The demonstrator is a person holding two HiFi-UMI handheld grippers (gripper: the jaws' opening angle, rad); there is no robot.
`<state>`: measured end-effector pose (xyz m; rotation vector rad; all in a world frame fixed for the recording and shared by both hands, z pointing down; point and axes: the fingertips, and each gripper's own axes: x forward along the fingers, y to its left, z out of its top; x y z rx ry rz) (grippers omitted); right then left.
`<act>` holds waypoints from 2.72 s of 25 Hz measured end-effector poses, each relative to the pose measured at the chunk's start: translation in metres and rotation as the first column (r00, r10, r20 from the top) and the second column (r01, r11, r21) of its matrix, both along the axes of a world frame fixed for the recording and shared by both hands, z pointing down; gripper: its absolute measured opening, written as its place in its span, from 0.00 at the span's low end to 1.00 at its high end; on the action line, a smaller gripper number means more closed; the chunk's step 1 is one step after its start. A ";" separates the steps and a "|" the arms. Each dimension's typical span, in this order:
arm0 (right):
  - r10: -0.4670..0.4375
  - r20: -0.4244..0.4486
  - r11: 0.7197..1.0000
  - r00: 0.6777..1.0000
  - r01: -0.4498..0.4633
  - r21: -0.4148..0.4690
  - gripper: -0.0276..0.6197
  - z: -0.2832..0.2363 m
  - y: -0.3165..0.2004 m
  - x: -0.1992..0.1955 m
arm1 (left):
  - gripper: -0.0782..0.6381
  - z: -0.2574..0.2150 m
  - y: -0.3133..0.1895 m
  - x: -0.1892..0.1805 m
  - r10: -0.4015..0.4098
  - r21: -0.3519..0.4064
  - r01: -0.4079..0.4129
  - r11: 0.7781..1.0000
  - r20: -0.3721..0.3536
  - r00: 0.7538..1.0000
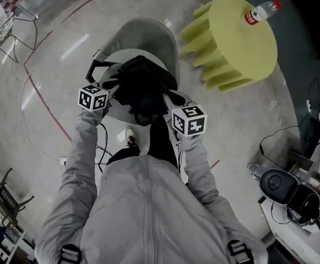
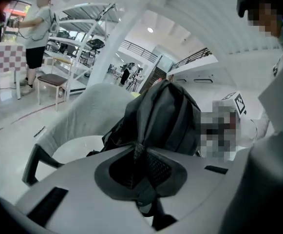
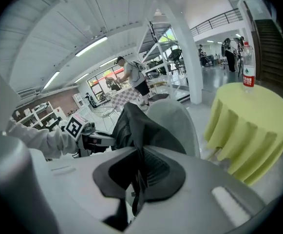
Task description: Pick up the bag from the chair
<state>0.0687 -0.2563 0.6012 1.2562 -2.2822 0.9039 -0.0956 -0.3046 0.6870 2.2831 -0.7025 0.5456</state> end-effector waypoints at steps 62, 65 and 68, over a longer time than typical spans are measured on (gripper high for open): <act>-0.082 -0.078 0.831 0.994 0.111 0.544 0.08 -0.289 0.096 -0.051 | 0.14 -0.303 0.111 -0.056 -0.177 0.606 0.172 0.777 -0.053 0.983; -0.080 -0.077 0.836 0.994 0.109 0.537 0.08 -0.287 0.096 -0.051 | 0.14 -0.301 0.111 -0.057 -0.175 0.601 0.170 0.781 -0.050 0.983; -0.081 -0.079 0.840 0.994 0.111 0.531 0.08 -0.286 0.093 -0.052 | 0.14 -0.299 0.110 -0.057 -0.175 0.597 0.169 0.785 -0.048 0.983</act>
